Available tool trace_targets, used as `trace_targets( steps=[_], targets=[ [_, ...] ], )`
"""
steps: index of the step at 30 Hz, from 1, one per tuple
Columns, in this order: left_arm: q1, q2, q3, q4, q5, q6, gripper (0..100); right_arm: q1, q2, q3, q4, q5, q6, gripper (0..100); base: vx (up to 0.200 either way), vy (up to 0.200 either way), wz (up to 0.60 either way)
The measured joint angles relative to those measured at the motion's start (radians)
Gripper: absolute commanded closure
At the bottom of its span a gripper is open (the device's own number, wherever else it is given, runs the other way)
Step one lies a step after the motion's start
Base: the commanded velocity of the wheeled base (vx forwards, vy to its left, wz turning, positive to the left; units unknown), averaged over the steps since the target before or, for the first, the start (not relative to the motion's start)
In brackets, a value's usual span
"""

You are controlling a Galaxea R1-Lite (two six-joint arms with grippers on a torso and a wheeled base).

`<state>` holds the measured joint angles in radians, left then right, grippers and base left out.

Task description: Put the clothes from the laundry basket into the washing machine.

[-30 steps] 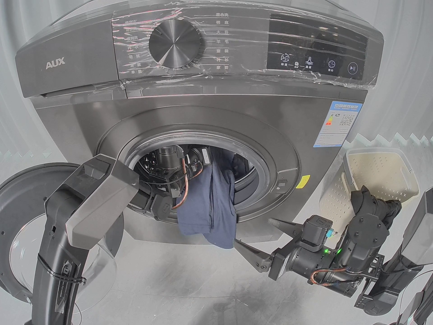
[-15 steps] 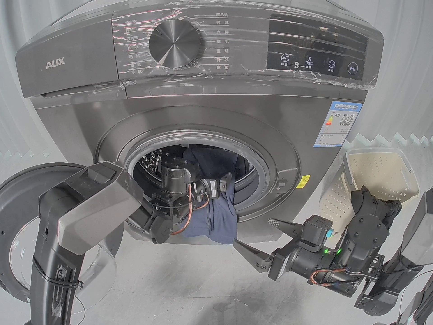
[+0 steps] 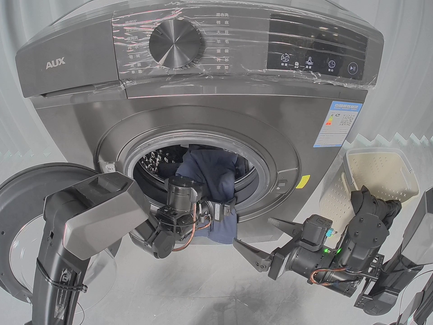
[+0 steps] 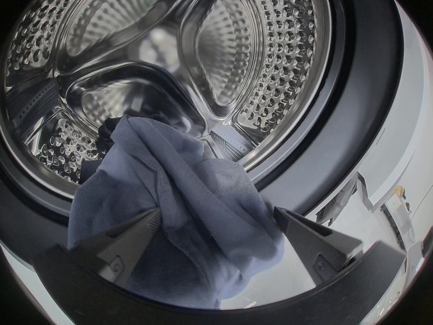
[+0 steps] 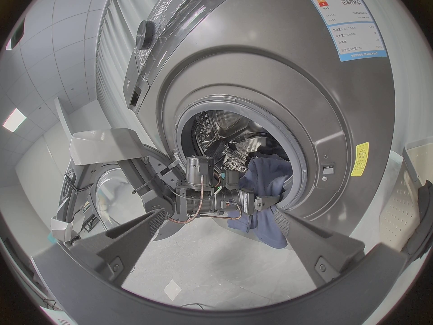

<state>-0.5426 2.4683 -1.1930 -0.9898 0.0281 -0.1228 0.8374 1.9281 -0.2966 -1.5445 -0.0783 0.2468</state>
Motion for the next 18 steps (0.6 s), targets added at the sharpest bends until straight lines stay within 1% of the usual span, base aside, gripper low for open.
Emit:
trace_targets(
  steps=[12,14,18],
  targets=[
    [0.021,0.013,-0.029,-0.005,0.003,-0.005,100,0.0,0.0,-0.007,0.0,0.0,0.0,0,0.0,0.0,0.0],
    [0.029,0.011,-0.055,-0.013,0.014,-0.006,100,0.0,0.0,-0.008,0.0,0.0,0.0,0,0.0,0.0,0.0],
    [0.049,0.013,-0.136,-0.052,0.051,-0.008,100,0.0,0.0,-0.01,0.0,0.0,0.0,0,0.0,0.0,0.0]
  ],
)
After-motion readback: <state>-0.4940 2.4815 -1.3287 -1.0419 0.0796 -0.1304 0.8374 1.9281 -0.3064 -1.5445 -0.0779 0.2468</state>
